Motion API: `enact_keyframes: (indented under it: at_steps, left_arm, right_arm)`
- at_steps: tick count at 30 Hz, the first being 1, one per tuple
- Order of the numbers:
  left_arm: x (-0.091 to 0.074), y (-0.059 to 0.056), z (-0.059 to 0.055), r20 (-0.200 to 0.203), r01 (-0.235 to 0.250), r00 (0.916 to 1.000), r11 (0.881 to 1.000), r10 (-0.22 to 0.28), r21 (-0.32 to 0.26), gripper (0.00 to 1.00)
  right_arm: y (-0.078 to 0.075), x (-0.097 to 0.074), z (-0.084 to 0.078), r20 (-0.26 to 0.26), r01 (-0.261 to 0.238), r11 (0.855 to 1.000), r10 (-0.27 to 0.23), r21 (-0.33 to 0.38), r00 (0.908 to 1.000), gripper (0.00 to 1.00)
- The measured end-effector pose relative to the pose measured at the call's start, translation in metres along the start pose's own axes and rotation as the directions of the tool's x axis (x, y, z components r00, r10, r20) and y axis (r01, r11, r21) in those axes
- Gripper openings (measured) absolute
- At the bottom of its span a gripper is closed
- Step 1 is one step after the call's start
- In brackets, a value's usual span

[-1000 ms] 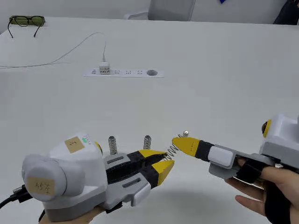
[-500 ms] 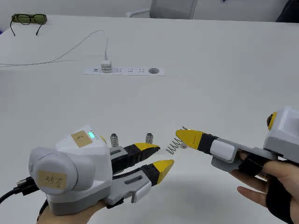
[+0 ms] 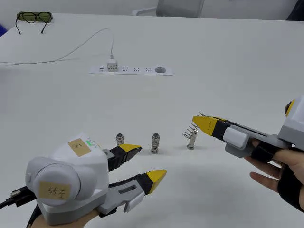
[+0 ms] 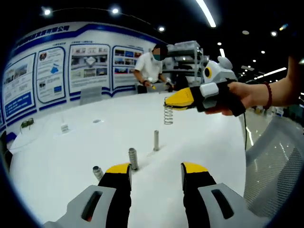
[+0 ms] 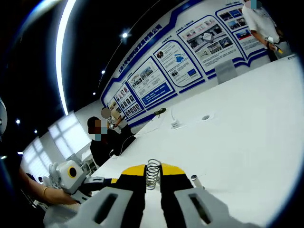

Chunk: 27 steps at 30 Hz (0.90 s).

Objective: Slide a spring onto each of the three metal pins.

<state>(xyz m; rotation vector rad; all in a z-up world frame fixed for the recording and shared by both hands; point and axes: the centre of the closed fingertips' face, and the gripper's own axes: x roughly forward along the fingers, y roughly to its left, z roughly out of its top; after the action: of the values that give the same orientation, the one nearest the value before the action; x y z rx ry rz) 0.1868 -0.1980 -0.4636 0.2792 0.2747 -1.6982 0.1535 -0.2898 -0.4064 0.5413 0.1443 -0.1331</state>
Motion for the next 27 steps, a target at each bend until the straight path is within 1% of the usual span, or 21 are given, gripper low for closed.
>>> enact_keyframes:
  at_steps: [4, 6, 9, 11, 14, 17, 22, 23, 26, 27]
  left_arm:
    - [-0.003, 0.006, -0.002, -0.004, -0.026, 0.9997, 1.0, 0.026, -0.009, 0.49]
    - [-0.004, 0.009, -0.003, -0.004, -0.04, 0.9992, 0.999, 0.04, -0.018, 0.5]
    - [-0.005, 0.012, -0.005, -0.009, -0.055, 0.9985, 0.998, 0.054, -0.025, 0.53]
    - [-0.006, 0.014, -0.006, -0.008, -0.063, 0.998, 0.998, 0.062, -0.027, 0.54]
    - [-0.007, 0.017, -0.007, -0.01, -0.077, 0.997, 0.996, 0.077, -0.035, 0.58]
    - [-0.008, 0.021, -0.01, -0.014, -0.092, 0.9957, 0.995, 0.092, -0.046, 0.6]
    - [-0.009, 0.025, -0.013, -0.022, -0.108, 0.994, 0.993, 0.107, -0.053, 0.64]
    - [-0.009, 0.026, -0.014, -0.024, -0.111, 0.9936, 0.992, 0.11, -0.056, 0.65]
    - [-0.01, 0.028, -0.016, -0.033, -0.124, 0.9919, 0.991, 0.123, -0.058, 0.68]
    - [-0.01, 0.029, -0.016, -0.035, -0.129, 0.9913, 0.99, 0.127, -0.06, 0.69]
  right_arm:
    - [-0.009, 0.004, 0.0, -0.016, 0.036, 0.995, -0.038, -0.09, 0.9991, 0.12]
    - [-0.014, 0.006, 0.001, -0.016, 0.06, 0.989, -0.063, -0.138, 0.9979, 0.12]
    - [-0.02, 0.01, -0.001, -0.027, 0.081, 0.981, -0.087, -0.174, 0.9959, 0.12]
    - [-0.025, 0.012, -0.002, -0.026, 0.094, 0.977, -0.1, -0.192, 0.9946, 0.12]
    - [-0.032, 0.014, -0.004, -0.032, 0.111, 0.973, -0.12, -0.203, 0.9922, 0.12]
    - [-0.037, 0.016, -0.004, -0.026, 0.122, 0.969, -0.131, -0.217, 0.9911, 0.12]
    - [-0.044, 0.018, -0.005, -0.029, 0.142, 0.955, -0.155, -0.262, 0.9875, 0.12]
    - [-0.046, 0.018, -0.004, -0.026, 0.147, 0.95, -0.161, -0.277, 0.9867, 0.12]
    - [-0.049, 0.02, -0.004, -0.023, 0.148, 0.949, -0.161, -0.28, 0.9867, 0.12]
    - [-0.051, 0.02, -0.005, -0.024, 0.152, 0.946, -0.166, -0.286, 0.9859, 0.12]
